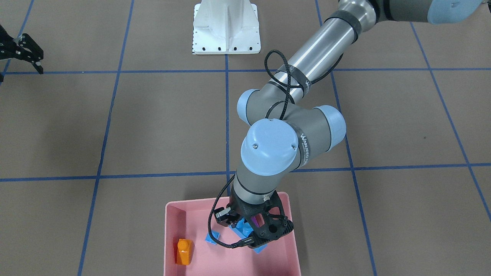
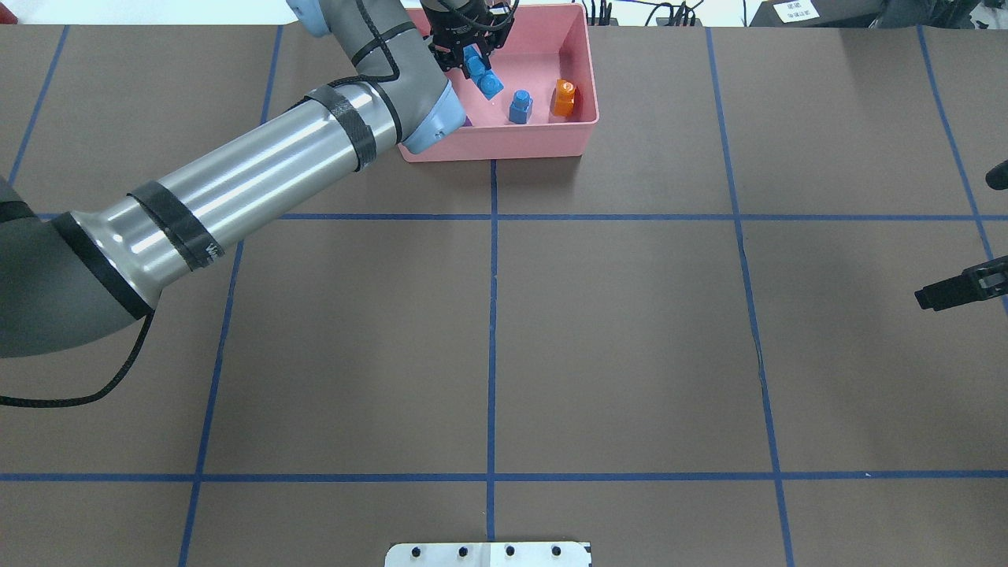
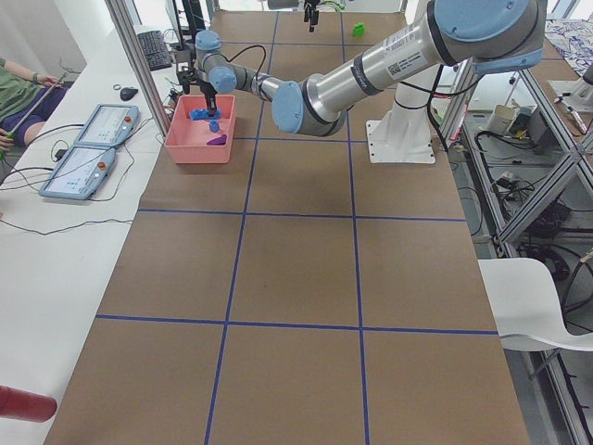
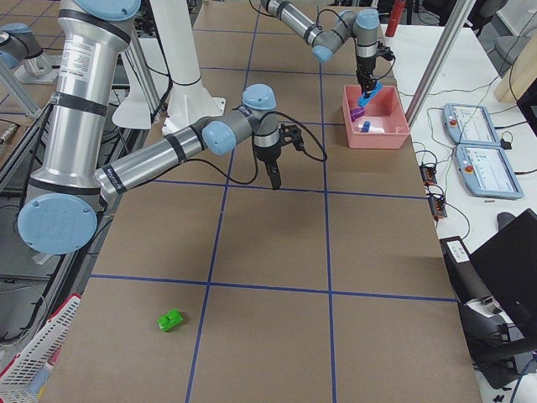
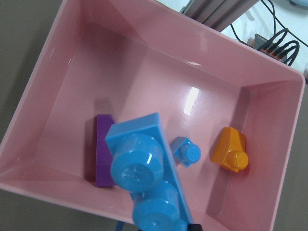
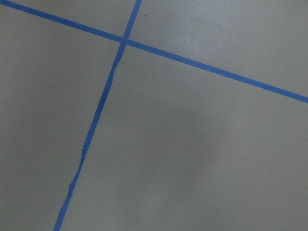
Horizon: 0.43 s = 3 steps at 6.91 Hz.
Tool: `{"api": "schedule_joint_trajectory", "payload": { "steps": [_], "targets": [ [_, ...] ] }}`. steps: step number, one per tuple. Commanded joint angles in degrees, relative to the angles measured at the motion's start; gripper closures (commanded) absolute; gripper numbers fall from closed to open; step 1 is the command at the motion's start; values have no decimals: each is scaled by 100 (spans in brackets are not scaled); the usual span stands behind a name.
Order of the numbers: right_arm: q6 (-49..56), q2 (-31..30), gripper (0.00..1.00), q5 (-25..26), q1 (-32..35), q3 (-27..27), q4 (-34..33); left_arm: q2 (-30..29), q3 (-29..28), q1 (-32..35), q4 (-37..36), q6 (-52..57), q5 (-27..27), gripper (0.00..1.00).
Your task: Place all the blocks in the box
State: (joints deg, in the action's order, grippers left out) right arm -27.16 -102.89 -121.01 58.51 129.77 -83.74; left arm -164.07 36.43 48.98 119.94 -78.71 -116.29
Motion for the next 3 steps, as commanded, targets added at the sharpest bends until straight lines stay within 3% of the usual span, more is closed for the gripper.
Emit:
{"api": "schedule_joint_trajectory", "payload": {
  "steps": [1, 2, 3],
  "targets": [
    [-8, -38, 0, -141, 81, -4, 94, -90, -224, -81, 205, 13, 37, 100],
    [-9, -38, 0, -168, 99, -13, 94, -116, -216, -151, 205, 13, 37, 78],
    [-17, -38, 0, -168, 99, -13, 94, -151, -216, -169, 222, 22, 37, 50]
  ]
}}
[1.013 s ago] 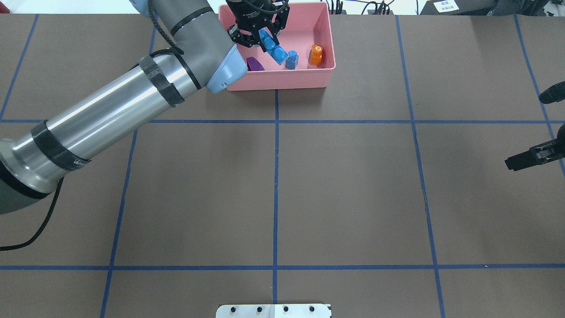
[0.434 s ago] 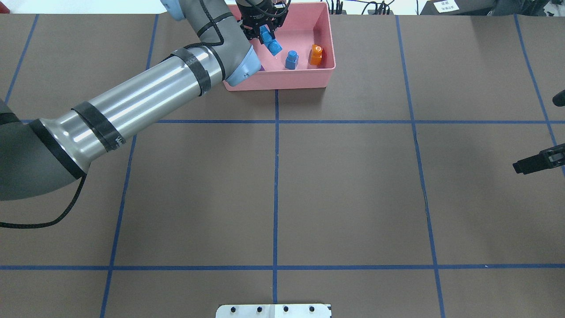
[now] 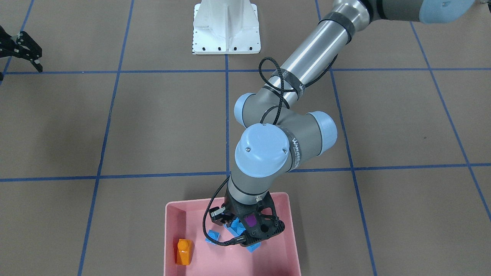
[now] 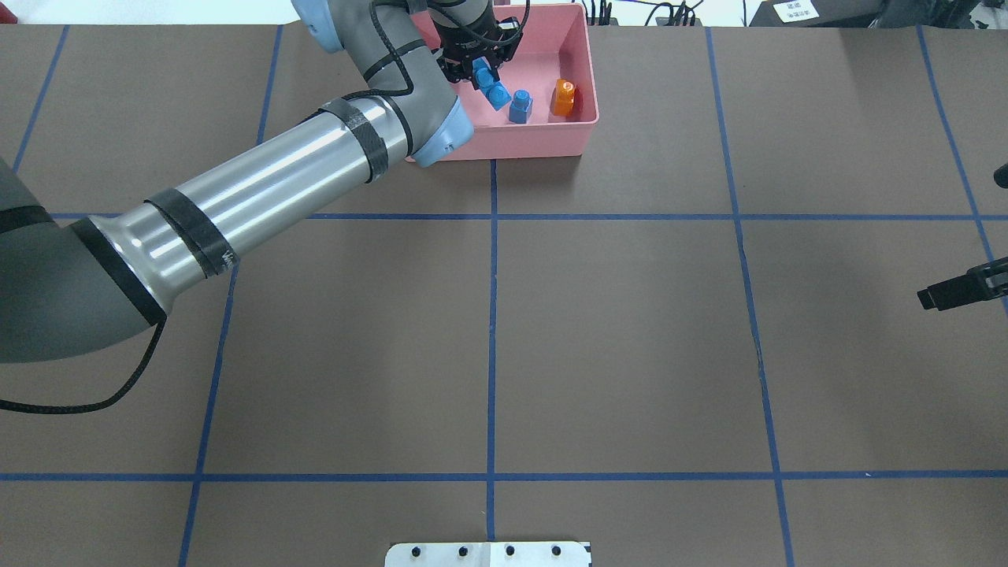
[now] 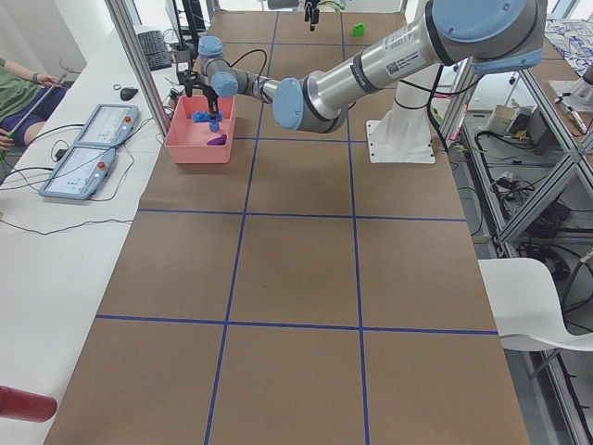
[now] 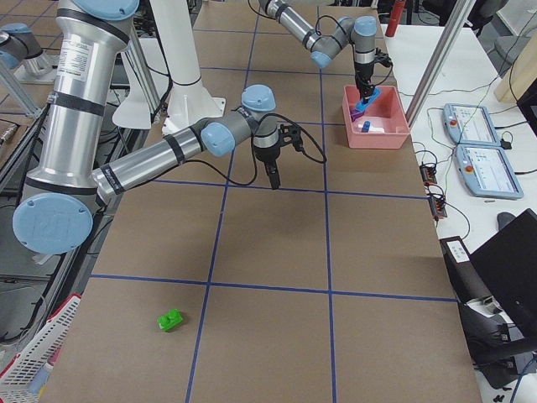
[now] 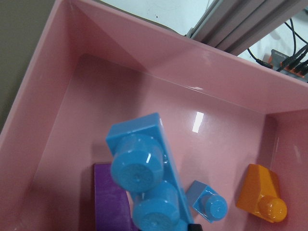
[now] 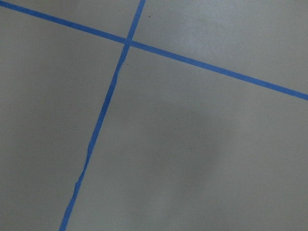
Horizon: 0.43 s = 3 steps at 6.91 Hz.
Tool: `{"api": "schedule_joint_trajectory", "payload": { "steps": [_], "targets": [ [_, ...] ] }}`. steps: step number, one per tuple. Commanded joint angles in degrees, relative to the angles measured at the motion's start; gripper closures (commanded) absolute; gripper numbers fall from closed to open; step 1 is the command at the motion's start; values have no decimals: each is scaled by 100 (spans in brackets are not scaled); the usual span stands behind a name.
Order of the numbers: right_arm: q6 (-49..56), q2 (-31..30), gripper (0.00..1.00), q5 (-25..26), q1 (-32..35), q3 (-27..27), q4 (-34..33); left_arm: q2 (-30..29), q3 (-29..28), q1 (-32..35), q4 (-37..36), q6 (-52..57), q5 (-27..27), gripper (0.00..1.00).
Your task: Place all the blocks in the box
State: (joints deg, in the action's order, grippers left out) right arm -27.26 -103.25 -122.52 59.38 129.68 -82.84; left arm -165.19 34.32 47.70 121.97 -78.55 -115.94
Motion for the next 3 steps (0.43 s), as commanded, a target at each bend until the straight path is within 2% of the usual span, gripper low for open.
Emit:
{"api": "schedule_joint_trajectory", "payload": {
  "steps": [1, 2, 3],
  "targets": [
    [-8, -2, 0, -17, 21, -13, 4, -31, -4, -67, 81, 15, 1, 24],
    [-16, -2, 0, -17, 21, -13, 4, -31, -4, -76, 81, 15, -7, 0],
    [-16, -11, 0, -17, 21, -21, 4, -31, 39, -76, 73, 58, -42, 0]
  ]
}}
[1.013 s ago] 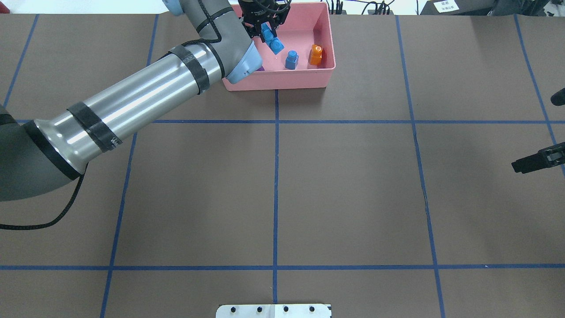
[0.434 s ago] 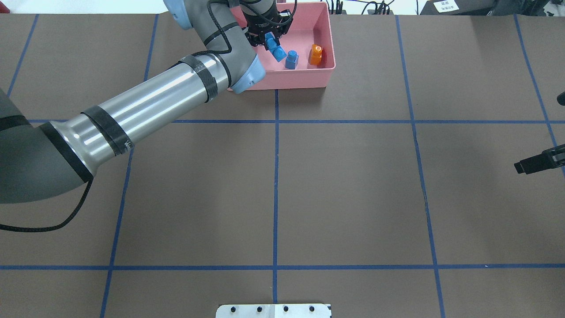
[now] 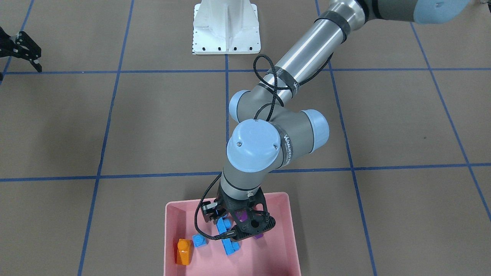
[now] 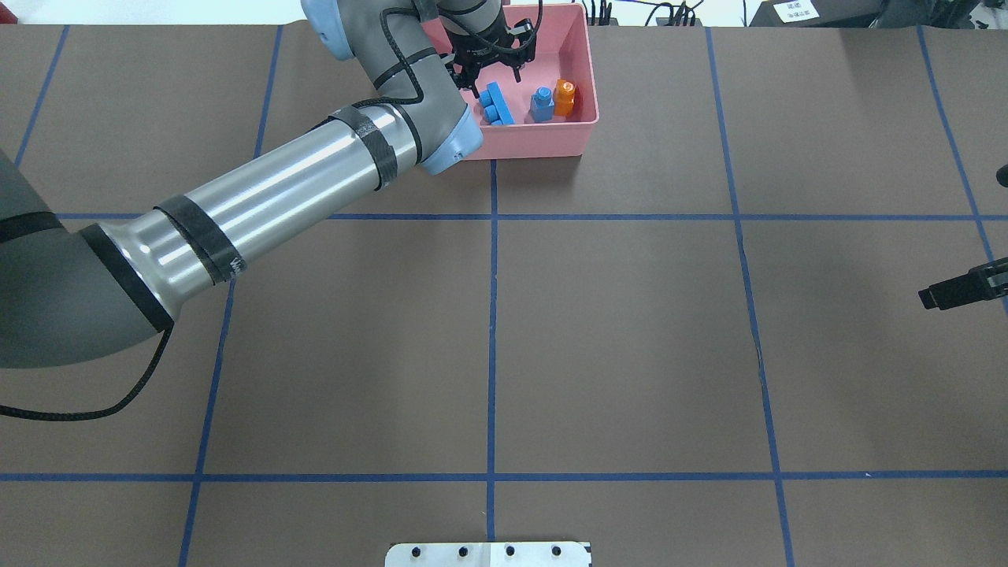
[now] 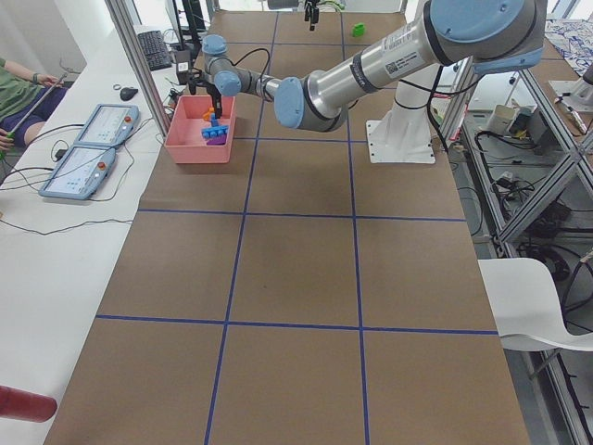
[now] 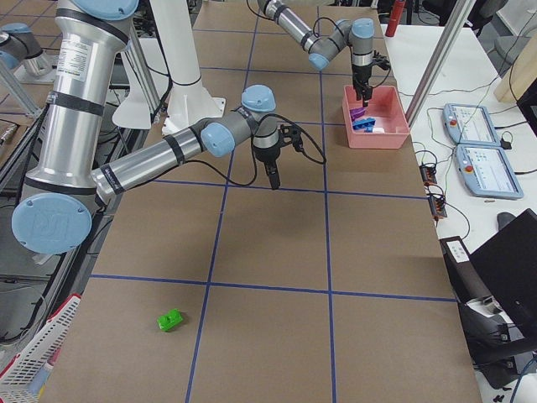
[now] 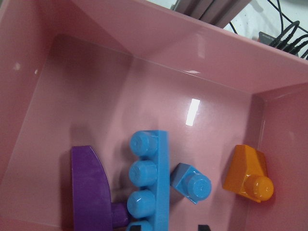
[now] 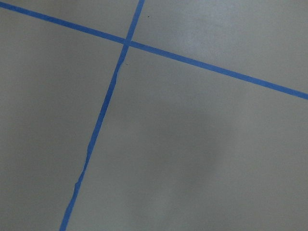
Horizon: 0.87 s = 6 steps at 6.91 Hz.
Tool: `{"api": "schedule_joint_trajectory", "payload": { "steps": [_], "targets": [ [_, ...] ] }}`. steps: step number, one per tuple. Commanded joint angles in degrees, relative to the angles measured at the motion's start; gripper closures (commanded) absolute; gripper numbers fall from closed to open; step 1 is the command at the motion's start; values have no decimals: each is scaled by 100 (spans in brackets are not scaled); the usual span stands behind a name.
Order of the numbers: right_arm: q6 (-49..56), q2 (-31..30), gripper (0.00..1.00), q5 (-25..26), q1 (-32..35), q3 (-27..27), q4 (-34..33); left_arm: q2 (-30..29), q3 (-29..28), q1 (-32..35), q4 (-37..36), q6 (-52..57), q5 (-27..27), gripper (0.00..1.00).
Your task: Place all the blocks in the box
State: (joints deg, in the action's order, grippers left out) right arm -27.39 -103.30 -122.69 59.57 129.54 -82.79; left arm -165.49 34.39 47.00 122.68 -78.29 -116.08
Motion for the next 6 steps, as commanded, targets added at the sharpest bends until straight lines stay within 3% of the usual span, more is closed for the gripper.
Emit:
{"api": "schedule_joint_trajectory", "payload": {
  "steps": [1, 2, 4, 6],
  "targets": [
    [32, -110, 0, 8, 11, -33, 26, 25, 294, -24, -77, 164, -46, 0],
    [41, -338, 0, 8, 37, -42, 270, 251, 932, -42, -739, 278, -133, 0],
    [50, -1188, 0, -44, 177, -217, 1453, 1188, 3342, 2, -2932, 1399, -213, 0],
    [268, -2041, 0, -480, 701, -576, 2640, 3328, 5989, 37, -3443, 2332, -213, 0]
  ]
}}
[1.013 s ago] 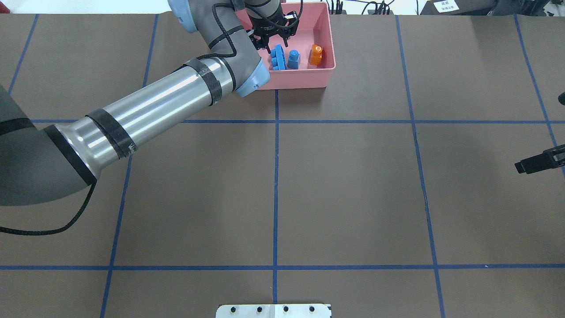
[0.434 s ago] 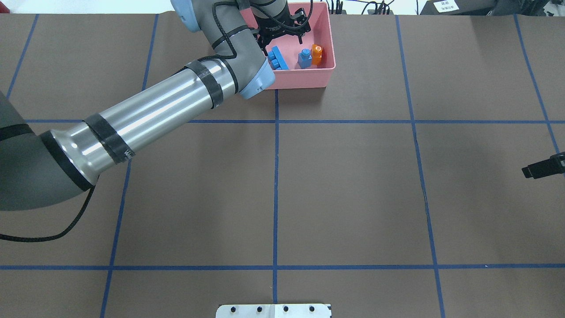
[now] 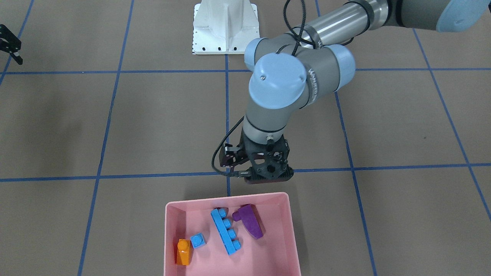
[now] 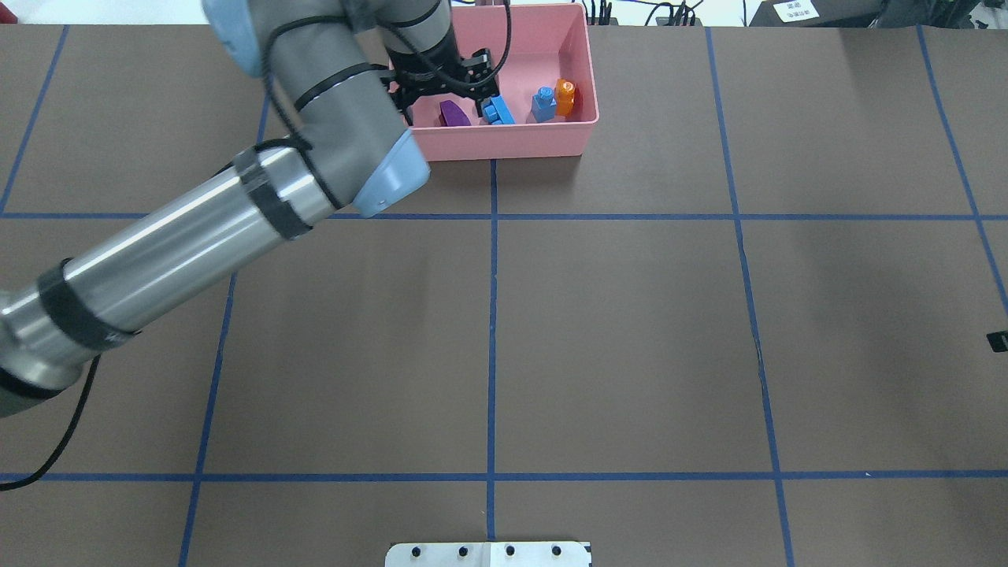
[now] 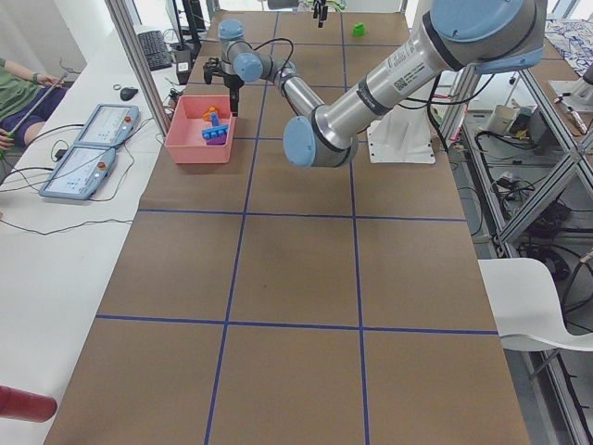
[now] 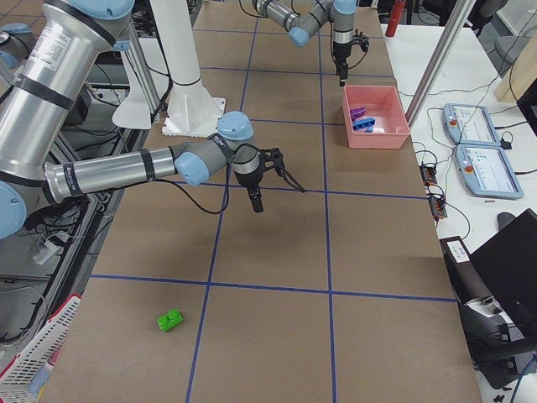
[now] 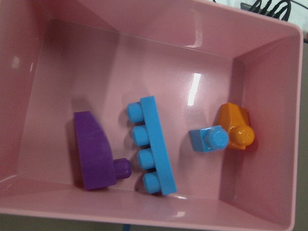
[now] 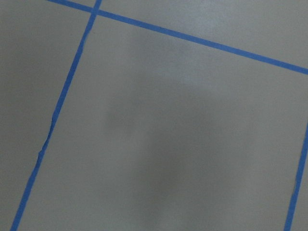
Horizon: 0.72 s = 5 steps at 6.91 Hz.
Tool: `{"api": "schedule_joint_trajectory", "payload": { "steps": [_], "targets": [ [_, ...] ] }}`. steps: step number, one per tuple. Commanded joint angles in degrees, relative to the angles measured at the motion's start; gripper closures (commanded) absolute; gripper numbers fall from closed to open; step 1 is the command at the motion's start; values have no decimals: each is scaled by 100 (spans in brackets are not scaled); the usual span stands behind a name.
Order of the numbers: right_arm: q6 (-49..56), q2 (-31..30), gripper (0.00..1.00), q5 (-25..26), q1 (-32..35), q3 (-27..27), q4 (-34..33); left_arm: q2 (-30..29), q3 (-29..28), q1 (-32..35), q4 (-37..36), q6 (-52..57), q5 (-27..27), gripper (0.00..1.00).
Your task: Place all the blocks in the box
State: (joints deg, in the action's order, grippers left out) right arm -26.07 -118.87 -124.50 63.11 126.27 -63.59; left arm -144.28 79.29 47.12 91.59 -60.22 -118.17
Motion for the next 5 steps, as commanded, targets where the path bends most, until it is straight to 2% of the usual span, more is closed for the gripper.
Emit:
{"api": "schedule_joint_trajectory", "payload": {
  "steps": [1, 2, 3, 5],
  "targets": [
    [511, -819, 0, -625, 725, -705, 1300, 2088, 2216, 104, -327, 920, 5, 0],
    [898, -1135, 0, -655, 894, -1075, 1549, 2915, 2875, 200, -326, 1533, 14, 0],
    [936, -1434, 1, -594, 887, -1113, 1551, 3523, 3247, 375, -326, 2209, 5, 0],
    [1111, -1604, 0, -445, 852, -1402, 1552, 4772, 3409, 1137, -318, 4497, -13, 0]
  ]
}}
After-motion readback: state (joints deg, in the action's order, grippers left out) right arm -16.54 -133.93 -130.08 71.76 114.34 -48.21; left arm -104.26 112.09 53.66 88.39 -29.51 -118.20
